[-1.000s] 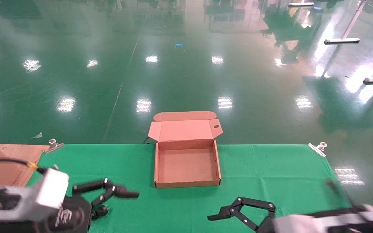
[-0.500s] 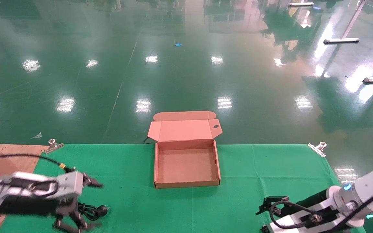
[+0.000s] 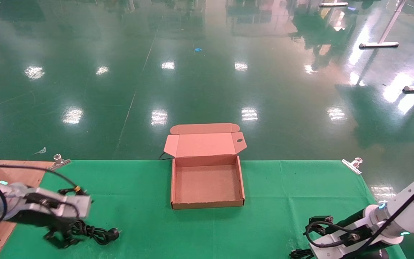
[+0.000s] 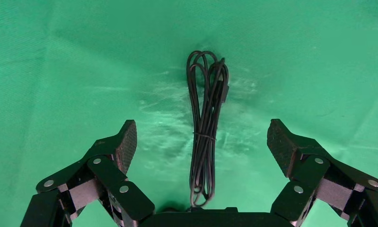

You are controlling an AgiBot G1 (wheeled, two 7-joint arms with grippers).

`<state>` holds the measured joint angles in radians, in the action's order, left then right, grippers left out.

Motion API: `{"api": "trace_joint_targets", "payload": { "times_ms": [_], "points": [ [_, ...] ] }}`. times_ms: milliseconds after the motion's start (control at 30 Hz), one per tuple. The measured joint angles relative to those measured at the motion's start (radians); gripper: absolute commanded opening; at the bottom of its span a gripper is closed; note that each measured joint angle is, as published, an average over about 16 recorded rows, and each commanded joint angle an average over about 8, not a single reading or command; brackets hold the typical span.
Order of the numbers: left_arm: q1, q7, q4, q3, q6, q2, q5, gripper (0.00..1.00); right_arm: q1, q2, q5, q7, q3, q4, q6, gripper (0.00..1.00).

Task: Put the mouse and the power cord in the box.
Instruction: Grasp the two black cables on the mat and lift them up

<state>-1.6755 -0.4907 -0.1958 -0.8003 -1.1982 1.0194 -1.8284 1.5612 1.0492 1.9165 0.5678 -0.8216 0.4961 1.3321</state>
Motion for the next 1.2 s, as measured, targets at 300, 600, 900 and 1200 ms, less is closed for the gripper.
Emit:
{"api": "trace_joint_targets", "payload": {
  "times_ms": [300, 600, 900, 1200],
  "points": [
    [0.008, -0.084, 0.11, -0.016, 0.086, 0.046, -0.027, 1.0, 0.031, 0.072, 0.016, 0.094, -0.008, -0.174, -0.073, 1.0],
    [0.034, -0.118, 0.161, -0.011, 0.161, 0.079, -0.02, 1.0, 0.053, 0.132, 0.03, 0.158, -0.015, -0.292, -0.139, 1.0],
    [0.051, -0.132, 0.185, -0.007, 0.185, 0.09, -0.015, 0.35, 0.061, 0.169, 0.037, 0.208, -0.019, -0.373, -0.187, 0.32],
    [0.062, -0.134, 0.194, -0.001, 0.188, 0.089, -0.005, 0.0, 0.068, 0.184, 0.035, 0.241, -0.017, -0.426, -0.207, 0.0]
  ]
}}
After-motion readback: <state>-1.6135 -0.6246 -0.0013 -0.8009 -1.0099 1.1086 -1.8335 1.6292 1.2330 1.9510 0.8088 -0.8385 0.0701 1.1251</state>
